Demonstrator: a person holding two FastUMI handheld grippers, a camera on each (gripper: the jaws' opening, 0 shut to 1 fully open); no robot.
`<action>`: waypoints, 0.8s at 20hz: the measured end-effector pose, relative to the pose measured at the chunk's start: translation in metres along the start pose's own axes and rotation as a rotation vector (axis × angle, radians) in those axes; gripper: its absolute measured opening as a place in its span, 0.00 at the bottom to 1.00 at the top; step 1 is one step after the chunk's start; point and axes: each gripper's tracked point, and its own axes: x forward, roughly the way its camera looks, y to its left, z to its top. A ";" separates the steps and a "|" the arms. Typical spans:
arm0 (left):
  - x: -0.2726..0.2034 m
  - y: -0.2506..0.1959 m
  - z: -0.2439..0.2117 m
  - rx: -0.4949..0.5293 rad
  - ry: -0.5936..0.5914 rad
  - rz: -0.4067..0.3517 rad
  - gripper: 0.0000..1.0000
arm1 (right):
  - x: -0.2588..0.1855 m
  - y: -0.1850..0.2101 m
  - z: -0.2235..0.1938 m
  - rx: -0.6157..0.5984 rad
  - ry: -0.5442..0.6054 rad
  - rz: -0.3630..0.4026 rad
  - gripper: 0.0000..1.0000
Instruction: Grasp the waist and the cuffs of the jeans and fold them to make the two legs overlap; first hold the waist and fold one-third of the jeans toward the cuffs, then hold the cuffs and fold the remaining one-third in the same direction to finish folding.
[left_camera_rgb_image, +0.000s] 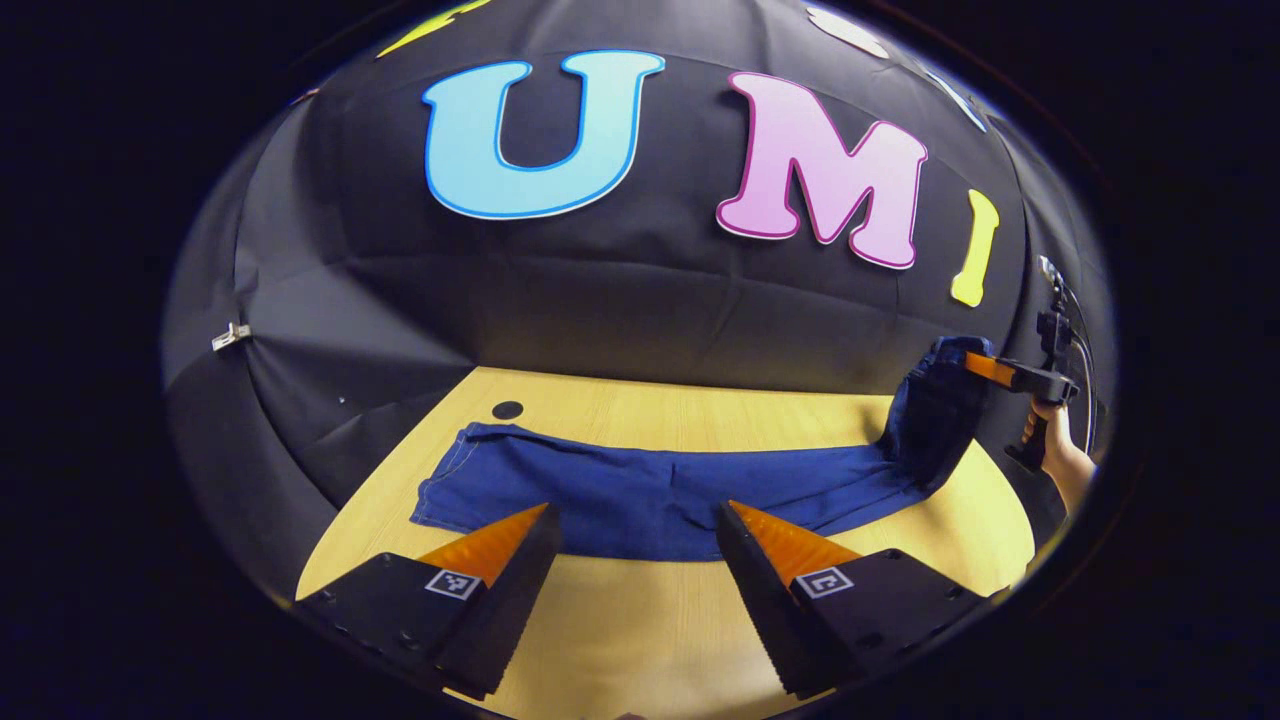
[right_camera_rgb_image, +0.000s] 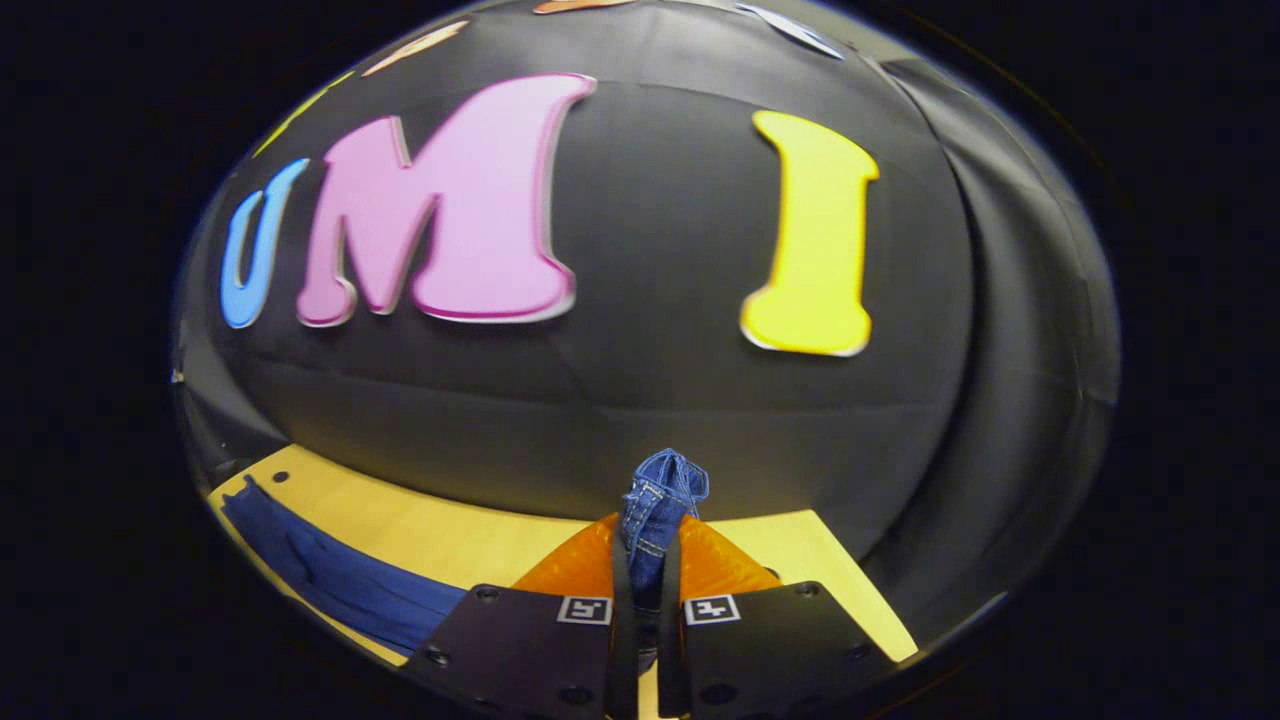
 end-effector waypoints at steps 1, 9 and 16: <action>-0.002 0.006 -0.007 -0.018 0.005 -0.001 0.98 | -0.011 0.006 0.000 -0.028 -0.011 0.057 0.11; 0.006 0.058 -0.053 -0.178 0.012 0.017 0.96 | -0.046 0.003 -0.077 -0.223 0.122 0.298 0.11; 0.029 0.105 -0.078 -0.331 -0.011 0.056 0.97 | -0.064 0.068 -0.177 -0.247 0.286 0.388 0.63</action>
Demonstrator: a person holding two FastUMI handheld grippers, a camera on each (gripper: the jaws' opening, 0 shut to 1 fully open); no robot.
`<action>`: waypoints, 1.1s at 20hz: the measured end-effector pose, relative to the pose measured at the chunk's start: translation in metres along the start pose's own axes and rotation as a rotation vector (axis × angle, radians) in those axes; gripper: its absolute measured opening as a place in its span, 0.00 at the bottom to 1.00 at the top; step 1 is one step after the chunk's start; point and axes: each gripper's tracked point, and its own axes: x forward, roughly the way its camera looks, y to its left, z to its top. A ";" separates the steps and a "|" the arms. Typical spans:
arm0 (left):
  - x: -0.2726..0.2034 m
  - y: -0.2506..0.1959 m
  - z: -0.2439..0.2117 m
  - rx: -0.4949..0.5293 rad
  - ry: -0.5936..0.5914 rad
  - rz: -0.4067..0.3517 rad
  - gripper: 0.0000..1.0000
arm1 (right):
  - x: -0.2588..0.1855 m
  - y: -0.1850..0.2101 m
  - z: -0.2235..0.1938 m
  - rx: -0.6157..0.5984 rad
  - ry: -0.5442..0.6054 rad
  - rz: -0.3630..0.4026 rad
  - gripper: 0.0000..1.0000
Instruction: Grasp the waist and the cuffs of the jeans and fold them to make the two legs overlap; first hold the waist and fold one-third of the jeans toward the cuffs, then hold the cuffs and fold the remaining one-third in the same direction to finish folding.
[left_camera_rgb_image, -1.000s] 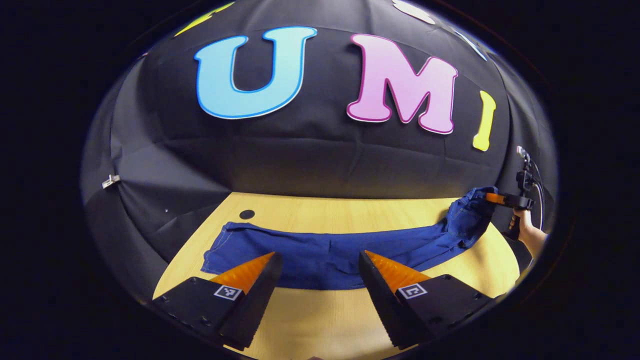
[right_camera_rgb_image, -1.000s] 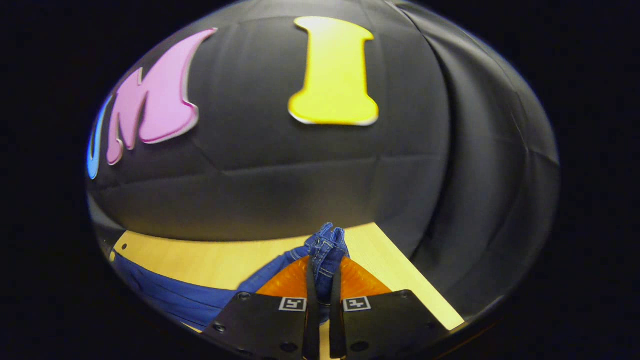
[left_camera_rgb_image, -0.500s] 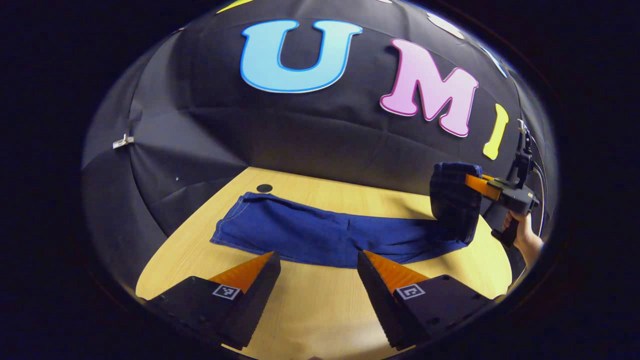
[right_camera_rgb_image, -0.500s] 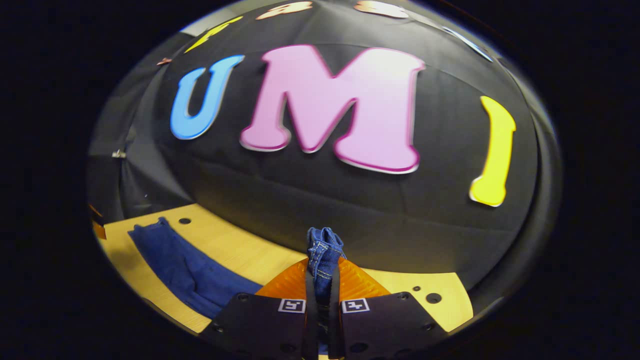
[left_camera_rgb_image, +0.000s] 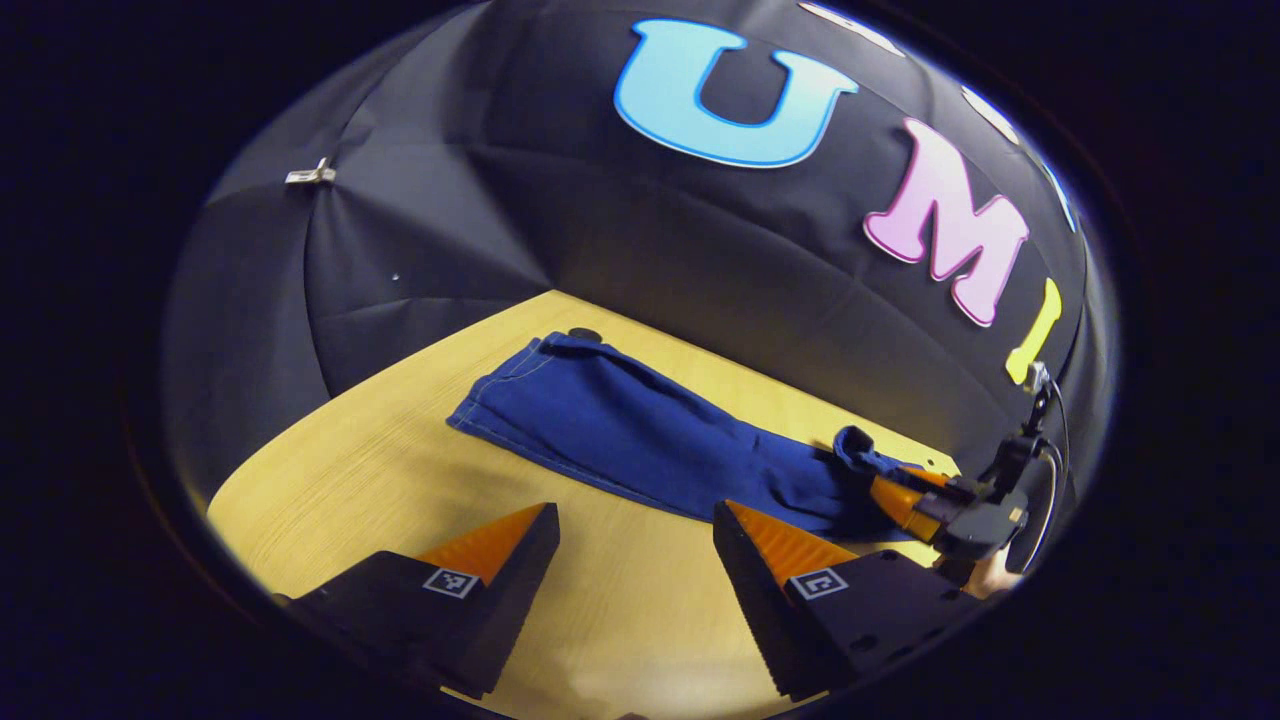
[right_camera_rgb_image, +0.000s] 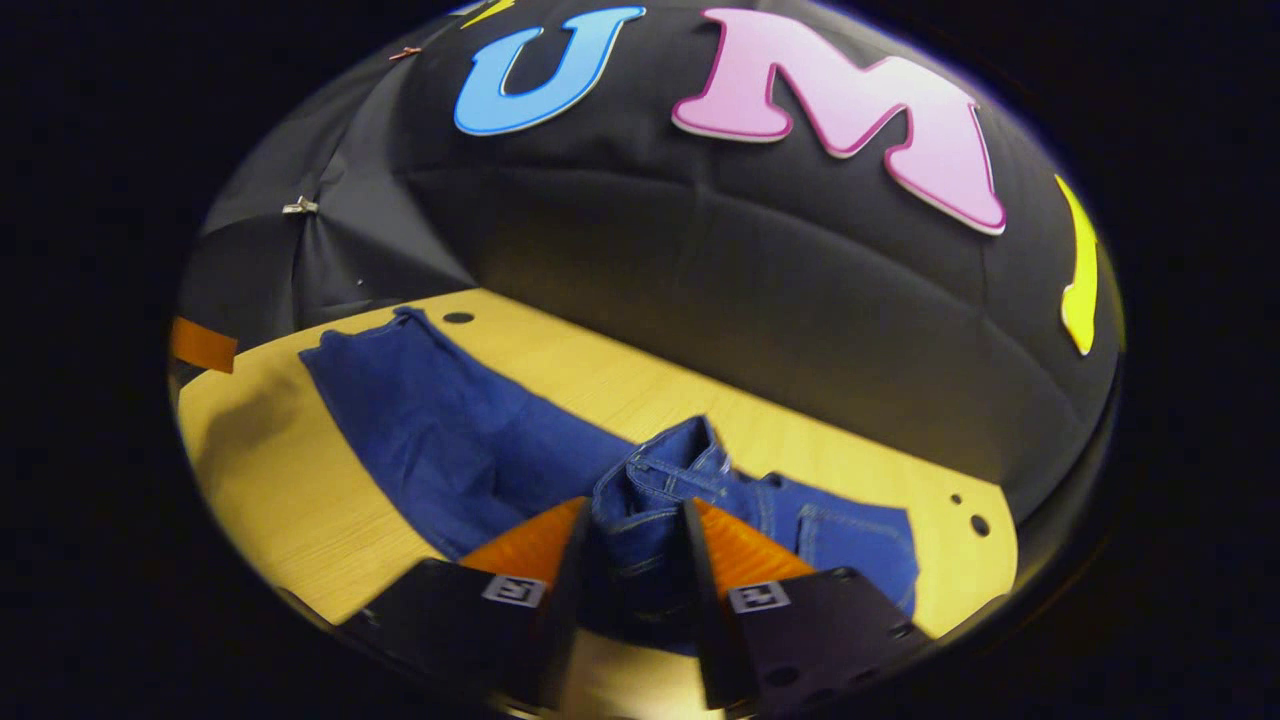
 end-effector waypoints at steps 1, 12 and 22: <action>0.005 0.009 0.007 0.002 -0.018 0.016 0.97 | 0.000 0.007 -0.003 -0.001 -0.001 0.005 0.79; 0.136 0.131 0.054 0.013 -0.009 0.245 0.96 | -0.067 -0.002 0.003 0.188 -0.029 0.005 0.98; 0.170 0.107 0.033 0.031 0.130 0.134 0.54 | -0.078 -0.021 -0.034 0.318 0.050 -0.034 0.94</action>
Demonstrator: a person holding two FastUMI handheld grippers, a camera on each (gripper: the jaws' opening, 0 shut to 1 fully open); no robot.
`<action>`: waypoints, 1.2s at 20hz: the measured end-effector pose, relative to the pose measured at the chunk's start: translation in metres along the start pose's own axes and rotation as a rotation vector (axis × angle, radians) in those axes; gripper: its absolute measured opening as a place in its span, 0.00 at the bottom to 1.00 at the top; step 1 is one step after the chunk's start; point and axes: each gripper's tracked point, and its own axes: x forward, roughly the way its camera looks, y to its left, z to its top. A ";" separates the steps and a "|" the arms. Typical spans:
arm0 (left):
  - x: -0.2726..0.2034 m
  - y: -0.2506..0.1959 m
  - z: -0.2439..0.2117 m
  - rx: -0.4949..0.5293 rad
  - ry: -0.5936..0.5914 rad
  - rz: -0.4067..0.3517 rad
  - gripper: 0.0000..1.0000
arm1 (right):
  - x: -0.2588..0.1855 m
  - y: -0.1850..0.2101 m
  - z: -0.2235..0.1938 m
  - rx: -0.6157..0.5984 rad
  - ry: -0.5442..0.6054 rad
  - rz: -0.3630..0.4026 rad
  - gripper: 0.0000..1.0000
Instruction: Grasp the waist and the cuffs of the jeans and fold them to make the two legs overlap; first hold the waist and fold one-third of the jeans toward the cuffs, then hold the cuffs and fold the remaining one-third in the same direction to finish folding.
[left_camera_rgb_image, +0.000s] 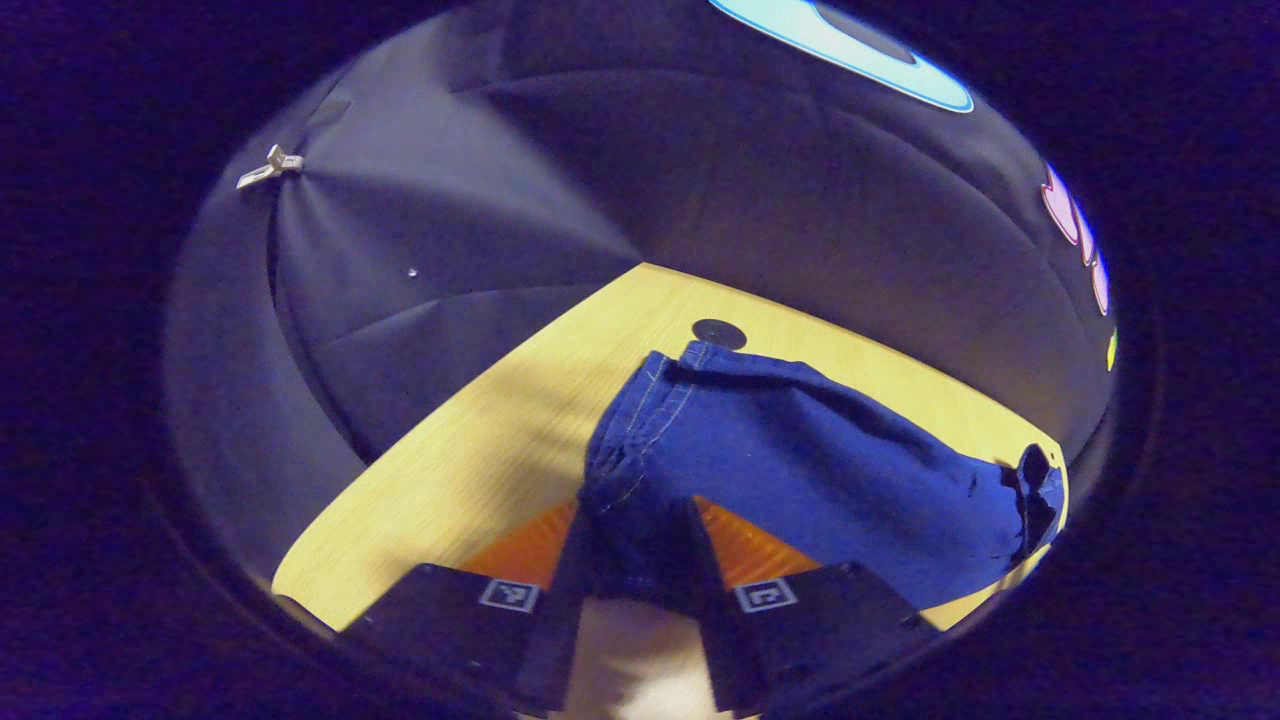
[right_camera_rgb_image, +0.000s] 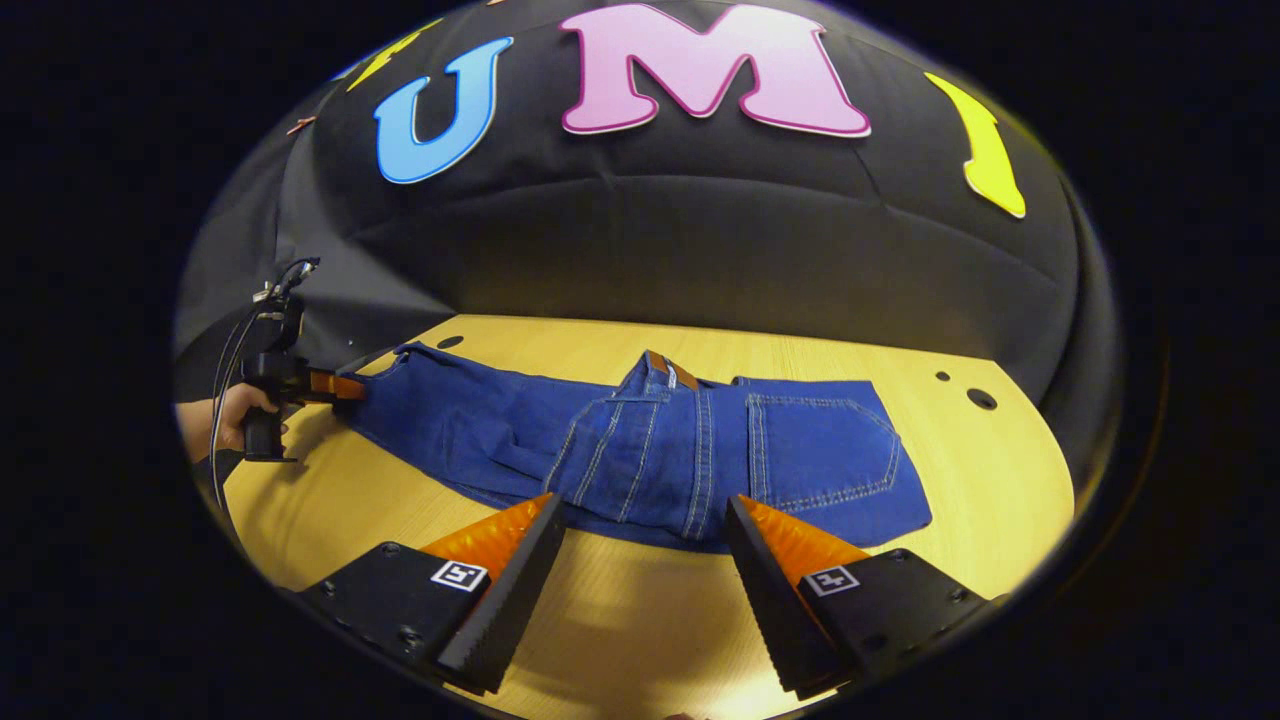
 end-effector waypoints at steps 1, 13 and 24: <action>-0.003 -0.012 0.004 -0.046 -0.010 -0.033 0.27 | -0.001 -0.003 -0.006 0.006 0.015 -0.003 0.99; -0.061 -0.071 0.065 -0.099 -0.209 -0.141 0.06 | -0.025 -0.044 0.015 -0.030 -0.022 -0.076 0.98; -0.201 -0.421 0.094 0.135 -0.288 -0.564 0.05 | -0.109 -0.163 0.054 0.043 -0.047 -0.252 0.98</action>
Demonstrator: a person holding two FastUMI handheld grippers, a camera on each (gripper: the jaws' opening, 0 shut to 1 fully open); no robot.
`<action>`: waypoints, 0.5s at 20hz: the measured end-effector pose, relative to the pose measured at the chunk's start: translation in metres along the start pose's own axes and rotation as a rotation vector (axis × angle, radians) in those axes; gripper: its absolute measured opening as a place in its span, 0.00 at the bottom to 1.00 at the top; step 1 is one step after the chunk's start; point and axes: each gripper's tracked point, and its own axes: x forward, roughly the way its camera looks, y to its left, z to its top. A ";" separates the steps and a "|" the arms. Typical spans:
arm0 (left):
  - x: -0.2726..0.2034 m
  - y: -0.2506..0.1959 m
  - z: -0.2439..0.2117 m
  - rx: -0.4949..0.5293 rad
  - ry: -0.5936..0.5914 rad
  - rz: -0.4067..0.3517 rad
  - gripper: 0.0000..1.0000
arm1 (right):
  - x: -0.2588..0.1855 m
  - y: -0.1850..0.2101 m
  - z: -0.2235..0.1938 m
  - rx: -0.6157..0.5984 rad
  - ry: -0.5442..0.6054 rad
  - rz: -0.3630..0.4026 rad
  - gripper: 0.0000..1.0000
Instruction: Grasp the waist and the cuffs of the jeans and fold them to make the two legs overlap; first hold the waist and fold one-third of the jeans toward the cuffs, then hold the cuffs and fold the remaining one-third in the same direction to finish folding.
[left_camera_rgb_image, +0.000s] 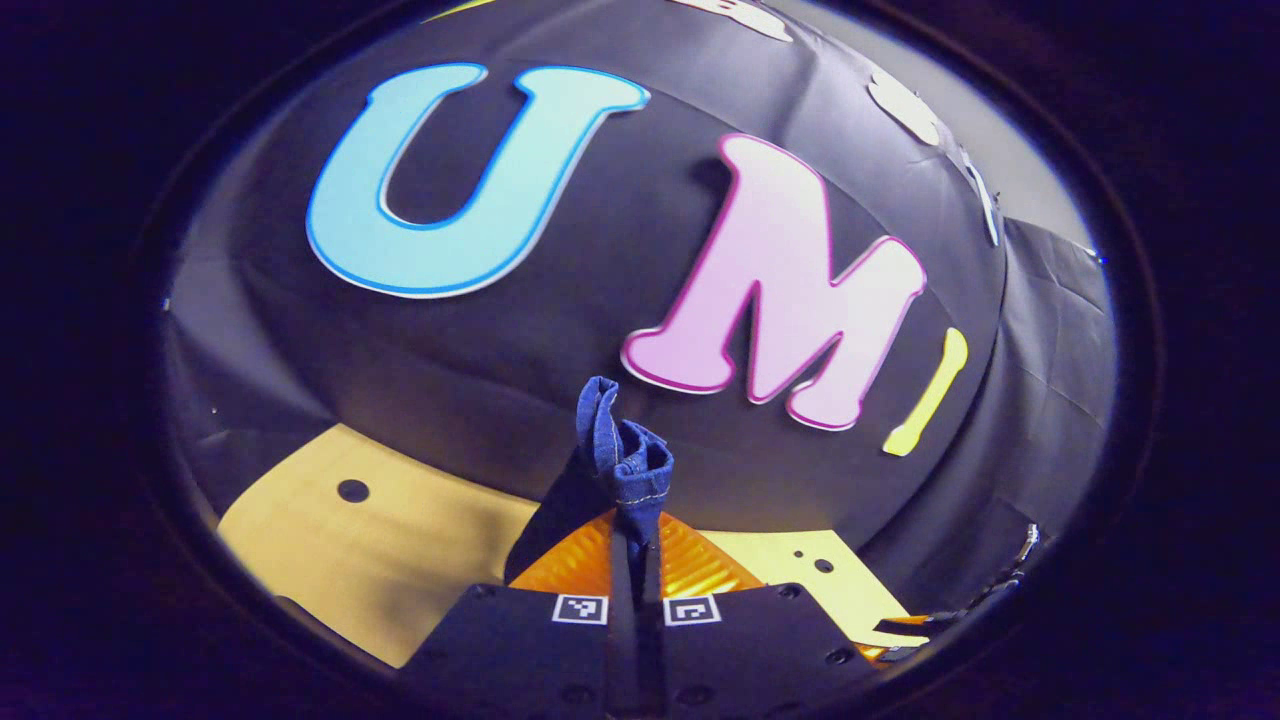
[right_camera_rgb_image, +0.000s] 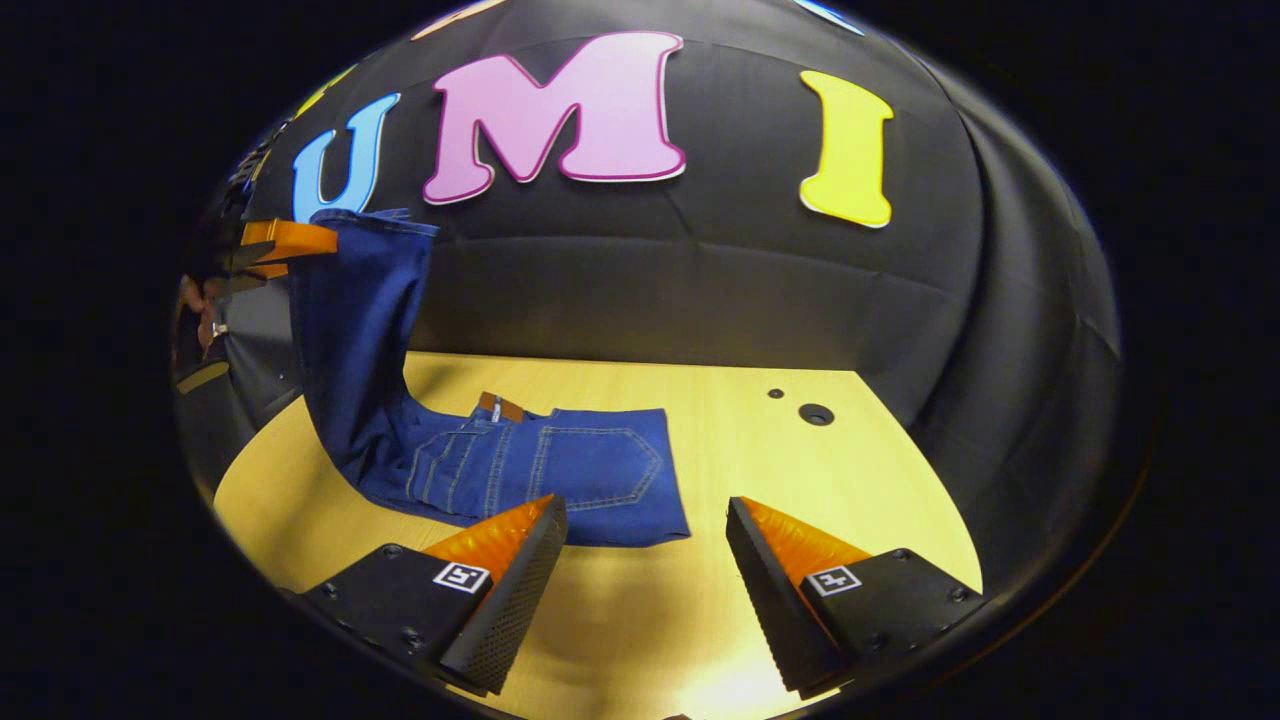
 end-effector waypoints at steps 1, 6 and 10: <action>0.009 -0.025 -0.012 0.005 0.029 -0.035 0.06 | -0.005 -0.009 0.003 0.011 -0.001 -0.009 0.98; 0.063 -0.122 -0.121 -0.007 0.195 -0.143 0.06 | -0.028 -0.054 0.011 0.044 -0.014 -0.061 0.98; 0.088 -0.140 -0.199 0.017 0.329 -0.124 0.14 | -0.049 -0.078 0.004 0.065 -0.001 -0.106 0.98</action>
